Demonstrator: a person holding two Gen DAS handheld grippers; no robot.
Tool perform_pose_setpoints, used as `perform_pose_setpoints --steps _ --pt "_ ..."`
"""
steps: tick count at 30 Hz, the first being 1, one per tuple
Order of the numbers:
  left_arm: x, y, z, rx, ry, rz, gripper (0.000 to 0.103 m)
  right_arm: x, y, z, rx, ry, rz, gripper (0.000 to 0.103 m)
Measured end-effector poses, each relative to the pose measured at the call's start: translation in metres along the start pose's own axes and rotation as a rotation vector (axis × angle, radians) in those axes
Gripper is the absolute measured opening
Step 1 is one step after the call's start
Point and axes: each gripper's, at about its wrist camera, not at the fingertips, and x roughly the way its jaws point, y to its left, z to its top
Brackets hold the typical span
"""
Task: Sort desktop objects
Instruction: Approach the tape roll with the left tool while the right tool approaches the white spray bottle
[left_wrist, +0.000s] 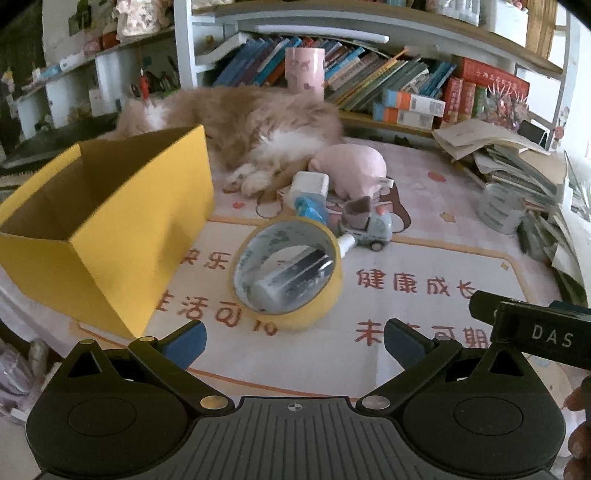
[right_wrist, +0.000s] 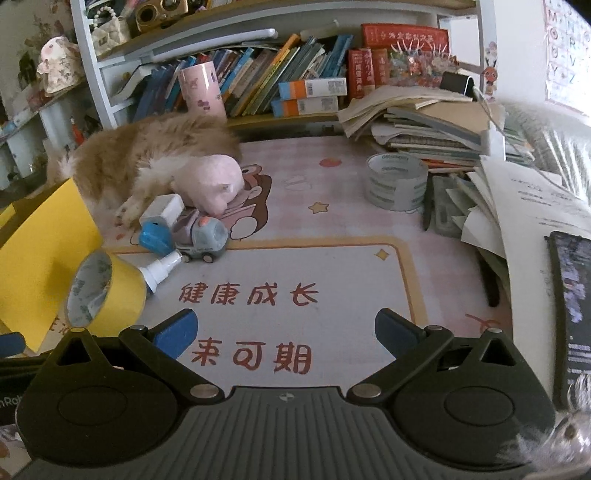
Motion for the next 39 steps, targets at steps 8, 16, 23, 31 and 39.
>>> perform_pose_setpoints --steps 8,16,23,31,39 --pt "0.012 -0.008 0.004 0.014 0.051 -0.024 0.103 0.008 -0.010 0.007 0.011 0.012 0.009 0.103" --pt "0.025 -0.002 0.007 -0.030 0.074 0.004 0.103 0.013 -0.018 0.013 0.026 0.009 0.009 0.103" --pt "0.034 0.005 0.012 -0.055 0.081 0.007 0.103 0.018 -0.018 0.016 0.040 0.023 0.043 0.103" --pt "0.047 0.022 0.017 -0.126 0.101 0.038 0.102 0.022 -0.007 0.021 0.021 0.025 0.062 0.103" --pt "0.059 0.022 0.020 -0.113 0.125 -0.016 0.099 0.025 -0.002 0.021 0.016 0.035 0.062 0.103"
